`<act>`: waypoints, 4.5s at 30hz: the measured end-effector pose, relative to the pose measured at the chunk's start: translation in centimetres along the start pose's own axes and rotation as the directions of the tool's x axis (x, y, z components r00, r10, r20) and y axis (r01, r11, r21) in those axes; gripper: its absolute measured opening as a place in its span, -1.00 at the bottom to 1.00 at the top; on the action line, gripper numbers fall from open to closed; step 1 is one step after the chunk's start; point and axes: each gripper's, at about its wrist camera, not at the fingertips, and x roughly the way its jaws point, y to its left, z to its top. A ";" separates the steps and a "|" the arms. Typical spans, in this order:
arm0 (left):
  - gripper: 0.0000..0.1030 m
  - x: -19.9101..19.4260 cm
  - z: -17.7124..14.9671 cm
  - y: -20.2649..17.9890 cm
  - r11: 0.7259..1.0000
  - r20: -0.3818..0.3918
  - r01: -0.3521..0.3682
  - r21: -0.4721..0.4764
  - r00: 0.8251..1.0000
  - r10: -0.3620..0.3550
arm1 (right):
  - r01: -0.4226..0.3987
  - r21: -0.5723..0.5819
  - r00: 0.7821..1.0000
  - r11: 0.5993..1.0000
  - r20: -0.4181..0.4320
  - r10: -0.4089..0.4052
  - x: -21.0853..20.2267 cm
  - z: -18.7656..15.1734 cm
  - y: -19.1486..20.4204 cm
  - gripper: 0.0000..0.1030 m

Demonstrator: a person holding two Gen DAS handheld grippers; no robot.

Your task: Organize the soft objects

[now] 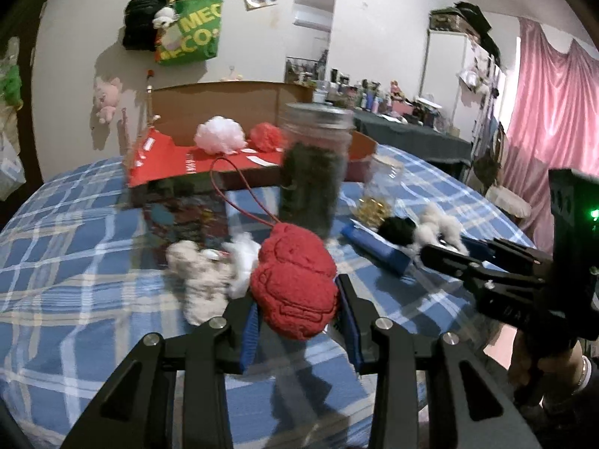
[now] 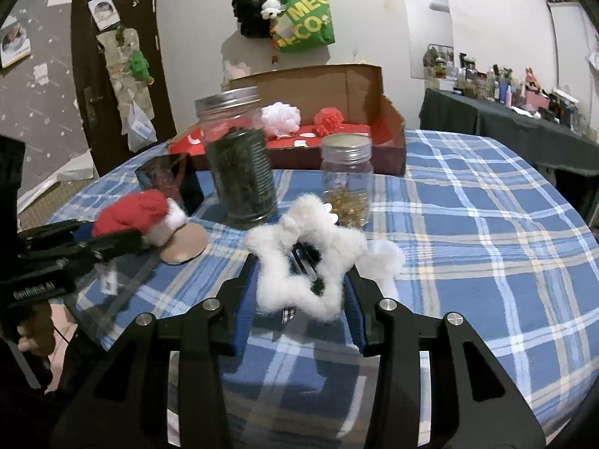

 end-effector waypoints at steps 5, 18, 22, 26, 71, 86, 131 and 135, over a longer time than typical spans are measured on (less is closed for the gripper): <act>-0.23 -1.6 0.7 2.5 0.998 0.011 -0.026 -0.063 1.000 0.026 | 0.007 0.042 1.000 0.999 -0.023 -0.006 0.1 0.8 -1.9 -0.23; -0.23 -1.4 1.3 10.2 0.975 -0.085 -0.138 -0.172 0.989 0.124 | -0.024 0.118 0.986 0.993 -0.158 0.043 2.9 2.9 -6.4 -0.23; -0.23 -0.3 1.8 11.9 0.974 -0.109 -0.153 -0.165 0.985 0.136 | -0.030 0.135 0.979 0.990 -0.198 0.057 4.1 3.7 -7.4 -0.23; -0.23 1.2 2.4 13.1 0.977 -0.144 -0.157 -0.145 0.980 0.136 | -0.034 0.143 0.972 0.989 -0.225 0.066 5.3 4.5 -8.5 -0.23; -0.27 6.5 10.9 15.9 1.000 -0.243 0.026 0.018 0.970 -0.021 | -0.228 0.223 0.873 0.948 -0.384 0.300 12.6 13.8 -10.9 -0.23; -0.32 5.6 11.9 15.1 0.999 -0.222 0.046 0.020 0.974 -0.040 | -0.256 0.211 0.870 0.943 -0.374 0.320 12.1 14.8 -10.2 -0.23; -0.28 24.4 18.8 17.2 0.979 -0.471 -0.188 -0.079 0.873 0.129 | 0.069 -0.206 0.811 0.976 -0.558 -0.175 31.0 21.1 -5.6 -0.22; -0.28 24.3 18.5 16.7 0.979 -0.476 -0.200 -0.045 0.866 0.155 | 0.074 -0.212 0.808 0.974 -0.560 -0.184 31.4 20.9 -5.9 -0.21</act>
